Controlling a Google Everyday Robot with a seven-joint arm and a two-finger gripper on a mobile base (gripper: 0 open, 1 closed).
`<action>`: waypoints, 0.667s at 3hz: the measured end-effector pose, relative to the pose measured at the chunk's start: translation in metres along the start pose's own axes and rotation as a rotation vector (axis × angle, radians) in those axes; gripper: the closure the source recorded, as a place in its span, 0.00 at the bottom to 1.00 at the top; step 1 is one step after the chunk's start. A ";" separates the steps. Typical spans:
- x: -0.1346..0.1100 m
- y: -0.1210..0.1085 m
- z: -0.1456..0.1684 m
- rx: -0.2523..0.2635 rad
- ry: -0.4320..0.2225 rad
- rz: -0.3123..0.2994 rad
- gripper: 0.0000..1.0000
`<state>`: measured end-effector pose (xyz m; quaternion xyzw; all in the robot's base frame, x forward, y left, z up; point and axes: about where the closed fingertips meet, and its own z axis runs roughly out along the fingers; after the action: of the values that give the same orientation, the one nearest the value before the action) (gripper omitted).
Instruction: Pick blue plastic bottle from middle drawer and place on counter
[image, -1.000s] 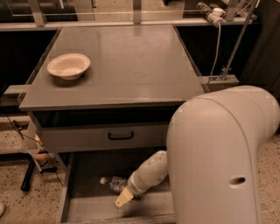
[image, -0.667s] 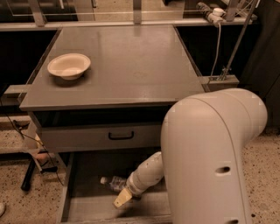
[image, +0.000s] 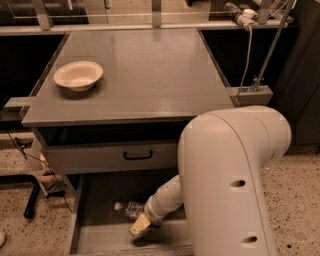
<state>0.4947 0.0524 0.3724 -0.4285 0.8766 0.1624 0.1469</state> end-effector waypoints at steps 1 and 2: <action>0.000 0.000 0.000 0.000 0.000 0.000 0.19; 0.000 0.000 0.000 0.000 0.000 0.000 0.43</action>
Offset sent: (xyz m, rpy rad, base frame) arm 0.0000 0.0001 -0.0001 0.0000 0.0002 0.0000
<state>0.4947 0.0525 0.3722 -0.4284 0.8766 0.1625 0.1468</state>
